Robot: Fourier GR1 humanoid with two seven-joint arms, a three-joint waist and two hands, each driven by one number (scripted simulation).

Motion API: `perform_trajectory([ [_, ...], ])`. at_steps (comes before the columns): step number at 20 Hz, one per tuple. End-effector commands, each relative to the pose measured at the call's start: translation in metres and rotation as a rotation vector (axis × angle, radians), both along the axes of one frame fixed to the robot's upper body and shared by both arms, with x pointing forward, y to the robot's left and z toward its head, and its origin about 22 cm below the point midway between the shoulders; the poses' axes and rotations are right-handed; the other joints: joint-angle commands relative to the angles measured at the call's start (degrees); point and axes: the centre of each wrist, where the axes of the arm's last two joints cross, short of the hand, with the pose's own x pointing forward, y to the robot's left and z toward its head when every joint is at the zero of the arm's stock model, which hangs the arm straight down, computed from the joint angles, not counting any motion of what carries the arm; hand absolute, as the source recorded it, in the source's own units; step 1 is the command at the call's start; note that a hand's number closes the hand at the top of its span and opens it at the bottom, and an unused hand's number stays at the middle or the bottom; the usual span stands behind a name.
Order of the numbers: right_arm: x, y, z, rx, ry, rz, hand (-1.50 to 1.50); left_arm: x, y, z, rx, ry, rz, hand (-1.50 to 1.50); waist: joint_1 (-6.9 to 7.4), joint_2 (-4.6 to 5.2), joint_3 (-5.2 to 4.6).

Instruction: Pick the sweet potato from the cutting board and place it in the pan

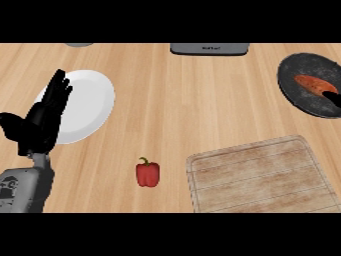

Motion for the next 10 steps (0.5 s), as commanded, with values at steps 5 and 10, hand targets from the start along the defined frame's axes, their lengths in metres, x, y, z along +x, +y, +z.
perform_trajectory([
  [5,-0.037,-0.009,-0.028,0.080,-0.140,0.187,-1.50,-0.007,0.019,-0.005,0.013,0.015,0.052,0.00,-3.15,-1.35,-0.37],
  [10,-0.045,0.020,-0.034,0.080,-0.146,0.236,-1.50,-0.007,0.017,-0.006,0.020,0.034,0.076,0.00,-4.63,-1.94,-0.53],
])
